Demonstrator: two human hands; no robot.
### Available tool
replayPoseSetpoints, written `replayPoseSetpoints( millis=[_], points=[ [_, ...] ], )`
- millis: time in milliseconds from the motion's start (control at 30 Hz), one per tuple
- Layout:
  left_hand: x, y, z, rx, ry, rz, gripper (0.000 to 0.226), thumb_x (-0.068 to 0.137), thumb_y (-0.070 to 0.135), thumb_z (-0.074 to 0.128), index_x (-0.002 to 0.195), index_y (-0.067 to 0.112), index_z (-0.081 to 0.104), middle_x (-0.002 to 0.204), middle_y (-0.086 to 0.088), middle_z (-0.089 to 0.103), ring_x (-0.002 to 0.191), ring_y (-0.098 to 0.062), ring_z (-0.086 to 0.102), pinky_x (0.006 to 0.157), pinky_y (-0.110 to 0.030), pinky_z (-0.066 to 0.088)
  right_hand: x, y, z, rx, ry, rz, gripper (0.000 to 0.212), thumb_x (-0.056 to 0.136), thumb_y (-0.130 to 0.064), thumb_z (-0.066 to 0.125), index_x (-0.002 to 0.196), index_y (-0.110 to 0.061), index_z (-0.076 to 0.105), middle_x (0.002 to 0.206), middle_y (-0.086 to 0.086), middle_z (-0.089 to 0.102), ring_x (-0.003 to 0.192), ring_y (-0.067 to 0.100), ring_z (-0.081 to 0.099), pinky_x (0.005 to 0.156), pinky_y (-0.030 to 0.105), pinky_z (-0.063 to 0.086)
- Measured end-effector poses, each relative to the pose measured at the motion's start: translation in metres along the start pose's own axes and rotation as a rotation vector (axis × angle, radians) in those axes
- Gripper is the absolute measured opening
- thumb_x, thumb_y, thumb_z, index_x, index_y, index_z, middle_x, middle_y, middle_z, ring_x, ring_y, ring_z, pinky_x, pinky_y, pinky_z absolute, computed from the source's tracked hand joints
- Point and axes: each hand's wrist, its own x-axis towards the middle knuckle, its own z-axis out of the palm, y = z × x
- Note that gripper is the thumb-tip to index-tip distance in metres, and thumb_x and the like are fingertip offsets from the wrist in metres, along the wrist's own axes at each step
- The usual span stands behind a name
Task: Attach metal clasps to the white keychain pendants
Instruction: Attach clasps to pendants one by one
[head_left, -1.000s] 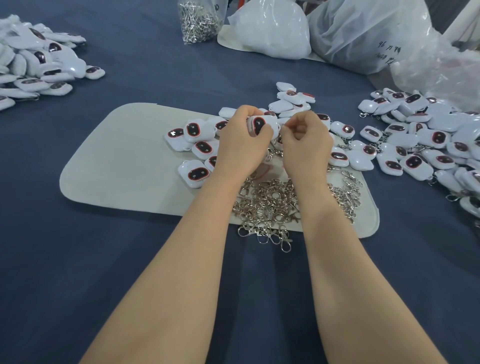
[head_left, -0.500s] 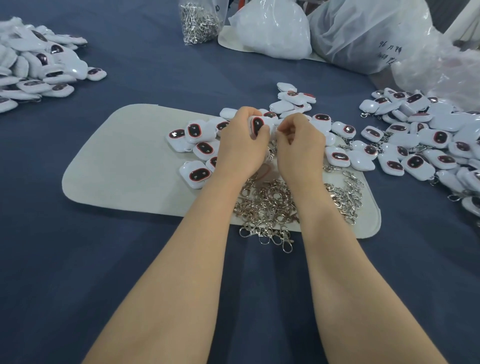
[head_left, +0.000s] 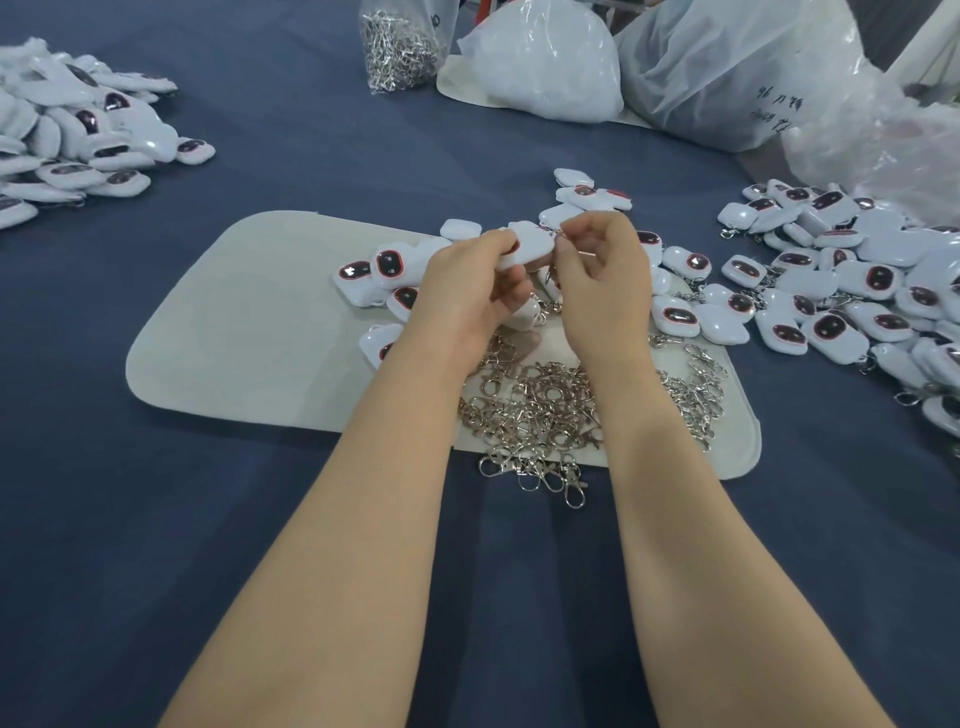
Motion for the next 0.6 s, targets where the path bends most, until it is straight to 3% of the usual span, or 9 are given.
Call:
replayPoseSetpoints(
  millis=[133, 233, 300, 400, 500, 600],
  points=[
    [0.0, 0.001, 0.0, -0.041, 0.0, -0.03, 0.014, 0.092, 0.006, 0.055, 0.078, 0.006, 0.057, 0.057, -0.002, 0.05, 0.04, -0.003, 0.049, 0.045, -0.015, 0.046, 0.0, 0.0, 0.004, 0.013, 0.045, -0.009, 0.014, 0.093, -0.003, 0.05, 0.094, -0.017, 0.049, 0.086, -0.008, 0.057, 0.085, 0.018, 0.06, 0.079, 0.028, 0.05],
    [0.0, -0.001, 0.002, 0.015, 0.035, 0.026, 0.009, 0.092, 0.009, 0.057, 0.084, 0.005, 0.058, 0.06, -0.002, 0.053, 0.045, -0.003, 0.052, 0.047, -0.016, 0.048, -0.001, 0.002, 0.003, -0.074, 0.084, -0.059, 0.013, 0.092, -0.004, 0.051, 0.093, -0.016, 0.052, 0.081, -0.013, 0.055, 0.08, 0.012, 0.057, 0.074, 0.018, 0.046],
    [0.0, -0.003, 0.003, 0.137, 0.07, 0.116, 0.008, 0.092, 0.011, 0.058, 0.097, 0.005, 0.056, 0.067, -0.003, 0.057, 0.046, -0.004, 0.055, 0.053, -0.02, 0.052, -0.001, 0.003, 0.002, -0.134, 0.091, -0.076, 0.011, 0.092, -0.002, 0.05, 0.093, -0.011, 0.057, 0.08, -0.011, 0.057, 0.079, 0.012, 0.055, 0.072, 0.014, 0.044],
    [-0.001, -0.006, 0.002, 0.421, 0.102, 0.339, 0.01, 0.092, 0.013, 0.057, 0.1, 0.014, 0.051, 0.079, -0.003, 0.062, 0.052, -0.007, 0.059, 0.07, -0.033, 0.058, -0.001, 0.004, 0.003, -0.212, 0.069, -0.099, 0.013, 0.09, 0.0, 0.049, 0.095, -0.003, 0.06, 0.086, 0.002, 0.063, 0.081, 0.018, 0.058, 0.078, 0.026, 0.047],
    [-0.004, -0.007, 0.001, 0.624, 0.069, 0.52, 0.01, 0.093, 0.016, 0.054, 0.1, 0.023, 0.049, 0.088, -0.009, 0.064, 0.07, -0.021, 0.06, 0.082, -0.043, 0.053, -0.002, 0.005, 0.003, -0.26, 0.039, -0.129, 0.013, 0.09, 0.0, 0.048, 0.094, -0.002, 0.061, 0.085, 0.004, 0.064, 0.081, 0.022, 0.059, 0.078, 0.033, 0.047],
    [-0.004, -0.009, 0.0, 0.654, 0.056, 0.552, 0.011, 0.095, 0.018, 0.052, 0.104, 0.024, 0.05, 0.09, -0.005, 0.062, 0.075, -0.024, 0.059, 0.083, -0.043, 0.052, -0.003, 0.004, 0.003, -0.199, 0.018, -0.099, 0.014, 0.09, 0.0, 0.049, 0.097, -0.005, 0.059, 0.084, -0.002, 0.062, 0.08, 0.017, 0.058, 0.077, 0.023, 0.047]
  ],
)
